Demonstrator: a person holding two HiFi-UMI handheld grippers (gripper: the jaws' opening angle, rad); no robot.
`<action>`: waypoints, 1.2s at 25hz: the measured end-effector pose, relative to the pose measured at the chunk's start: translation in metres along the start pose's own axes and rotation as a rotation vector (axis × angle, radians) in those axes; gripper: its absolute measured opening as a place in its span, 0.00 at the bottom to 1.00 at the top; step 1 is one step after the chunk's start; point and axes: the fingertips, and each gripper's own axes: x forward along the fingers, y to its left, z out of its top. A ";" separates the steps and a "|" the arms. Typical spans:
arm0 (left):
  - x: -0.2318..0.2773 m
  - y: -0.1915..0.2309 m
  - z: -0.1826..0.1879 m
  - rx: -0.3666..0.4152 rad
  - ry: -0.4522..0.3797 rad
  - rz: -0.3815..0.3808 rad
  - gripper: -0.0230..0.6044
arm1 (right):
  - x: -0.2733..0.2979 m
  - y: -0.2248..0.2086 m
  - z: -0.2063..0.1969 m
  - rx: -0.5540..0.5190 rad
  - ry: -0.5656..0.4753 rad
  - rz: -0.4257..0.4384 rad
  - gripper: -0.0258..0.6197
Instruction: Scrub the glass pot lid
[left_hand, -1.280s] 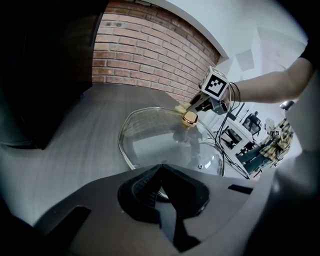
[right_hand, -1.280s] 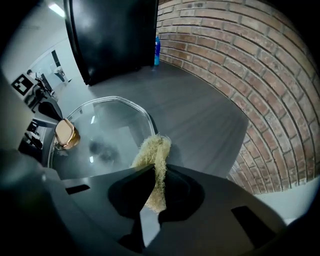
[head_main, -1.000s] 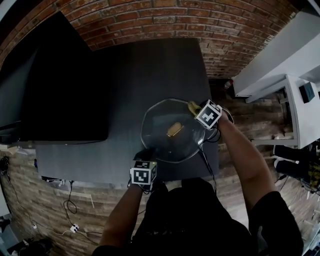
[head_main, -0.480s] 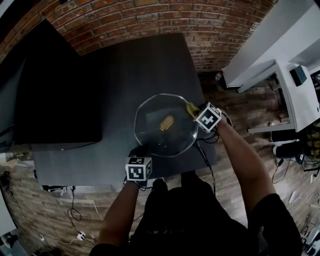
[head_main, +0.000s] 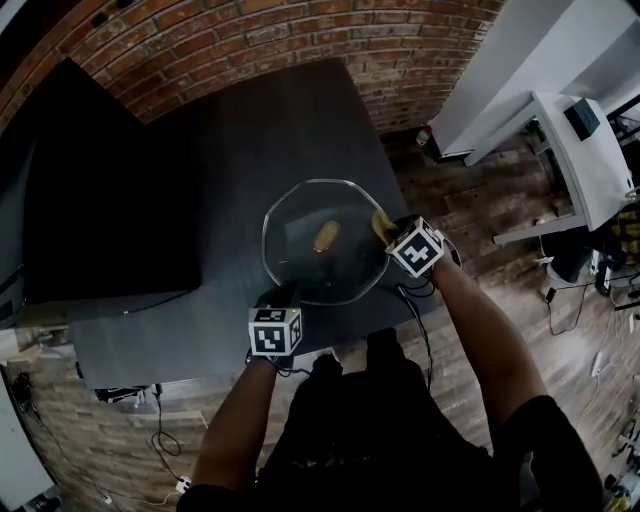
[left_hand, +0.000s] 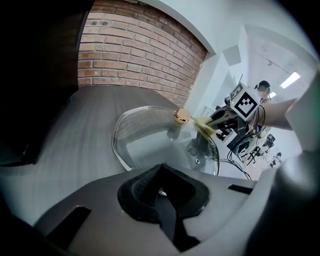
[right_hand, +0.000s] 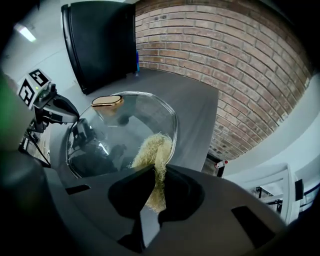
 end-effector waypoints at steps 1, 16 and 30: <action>0.000 0.000 0.000 0.009 0.004 -0.006 0.09 | -0.001 0.004 -0.002 0.013 -0.003 -0.001 0.11; -0.001 -0.002 -0.002 0.120 0.033 -0.086 0.09 | -0.019 0.075 -0.024 0.291 -0.081 -0.094 0.11; -0.002 -0.004 -0.002 0.161 0.028 -0.135 0.09 | -0.020 0.139 -0.002 0.267 -0.089 -0.138 0.11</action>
